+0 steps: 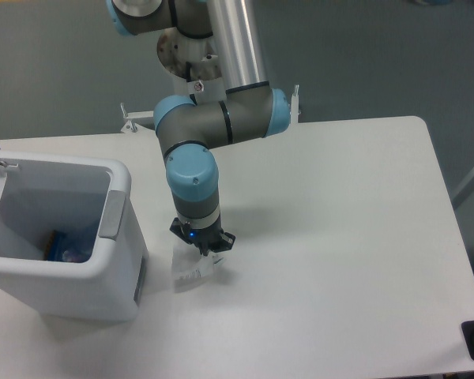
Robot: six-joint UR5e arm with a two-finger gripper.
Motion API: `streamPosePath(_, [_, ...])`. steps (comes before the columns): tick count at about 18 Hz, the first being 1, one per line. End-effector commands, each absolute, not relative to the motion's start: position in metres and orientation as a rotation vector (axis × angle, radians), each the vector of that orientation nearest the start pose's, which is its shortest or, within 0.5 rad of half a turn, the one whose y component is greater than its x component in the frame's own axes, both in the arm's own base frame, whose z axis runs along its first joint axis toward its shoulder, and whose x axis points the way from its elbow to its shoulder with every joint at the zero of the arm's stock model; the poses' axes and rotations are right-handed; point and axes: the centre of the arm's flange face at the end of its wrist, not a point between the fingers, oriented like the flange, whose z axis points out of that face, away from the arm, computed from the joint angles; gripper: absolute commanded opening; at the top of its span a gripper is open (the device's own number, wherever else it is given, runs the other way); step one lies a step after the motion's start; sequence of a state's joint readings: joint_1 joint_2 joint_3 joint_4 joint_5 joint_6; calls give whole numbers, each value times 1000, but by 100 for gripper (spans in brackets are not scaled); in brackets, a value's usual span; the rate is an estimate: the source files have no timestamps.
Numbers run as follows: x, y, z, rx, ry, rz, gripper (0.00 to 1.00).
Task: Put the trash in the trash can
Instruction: 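Close the gripper on the tissue and lift it, then carry the tissue over the bin and release it inside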
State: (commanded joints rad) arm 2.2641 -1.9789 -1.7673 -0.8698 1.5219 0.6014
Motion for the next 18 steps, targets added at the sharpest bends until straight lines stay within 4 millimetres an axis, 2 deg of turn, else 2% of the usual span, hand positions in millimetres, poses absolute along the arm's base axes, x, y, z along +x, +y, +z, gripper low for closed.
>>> streamPosePath(4, [-318,573,290,-2839,-317,-58,0])
streamPosePath(7, [-342,585,321,-2705,-448,-144,0])
streamPosePath(13, [-369,589,361,-2546,-622,-248,0])
streamPosePath(18, [-379,590,414,-2416,-669,-298,0])
